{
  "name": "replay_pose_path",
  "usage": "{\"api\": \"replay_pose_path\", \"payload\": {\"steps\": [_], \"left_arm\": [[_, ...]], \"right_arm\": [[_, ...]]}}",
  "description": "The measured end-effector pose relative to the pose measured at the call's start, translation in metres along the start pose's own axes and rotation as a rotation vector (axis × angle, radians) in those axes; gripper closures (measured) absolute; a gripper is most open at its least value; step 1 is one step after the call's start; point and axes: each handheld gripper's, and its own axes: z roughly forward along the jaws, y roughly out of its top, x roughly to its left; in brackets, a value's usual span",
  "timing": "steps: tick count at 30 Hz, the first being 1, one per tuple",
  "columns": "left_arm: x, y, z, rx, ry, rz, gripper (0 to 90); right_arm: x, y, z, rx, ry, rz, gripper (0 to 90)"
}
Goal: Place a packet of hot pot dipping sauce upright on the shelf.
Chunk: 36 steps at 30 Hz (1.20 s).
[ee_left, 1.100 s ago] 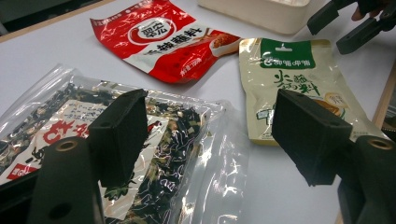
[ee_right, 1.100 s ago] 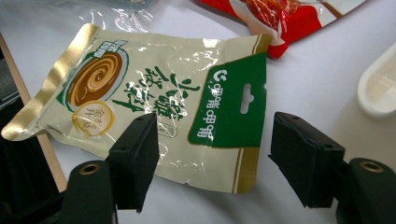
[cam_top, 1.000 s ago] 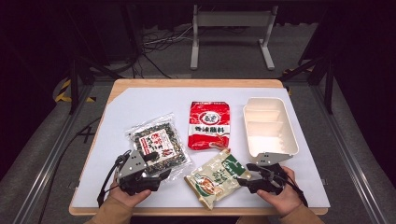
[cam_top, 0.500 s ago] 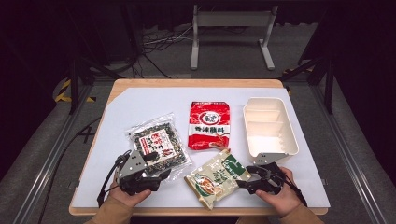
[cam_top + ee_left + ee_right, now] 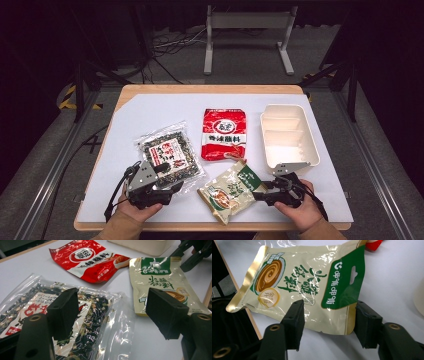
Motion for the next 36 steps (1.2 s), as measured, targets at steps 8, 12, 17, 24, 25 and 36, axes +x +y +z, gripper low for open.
{"api": "replay_pose_path", "payload": {"steps": [8,12,17,24,25,36], "left_arm": [[0.000,0.000,0.000,-0.002,0.000,0.004,27.2],[0.000,0.000,0.000,-0.002,0.001,0.005,27.2],[0.000,0.000,0.000,-0.001,0.000,0.002,27.2],[0.000,0.000,0.000,-0.001,-0.001,0.006,27.1],[0.000,0.000,0.000,-0.001,-0.001,0.006,27.1],[0.000,0.000,-0.001,-0.004,0.005,0.008,27.1]], "right_arm": [[0.005,0.002,0.009,0.028,0.003,-0.020,53.9],[0.005,0.002,0.009,0.036,-0.006,-0.018,61.1],[0.005,0.001,0.010,0.044,-0.027,-0.036,70.1],[0.005,0.001,0.012,0.051,-0.036,-0.052,84.4],[0.005,0.001,0.013,0.052,-0.034,-0.053,86.4],[0.006,0.006,0.005,0.005,-0.008,-0.018,89.8]]}}
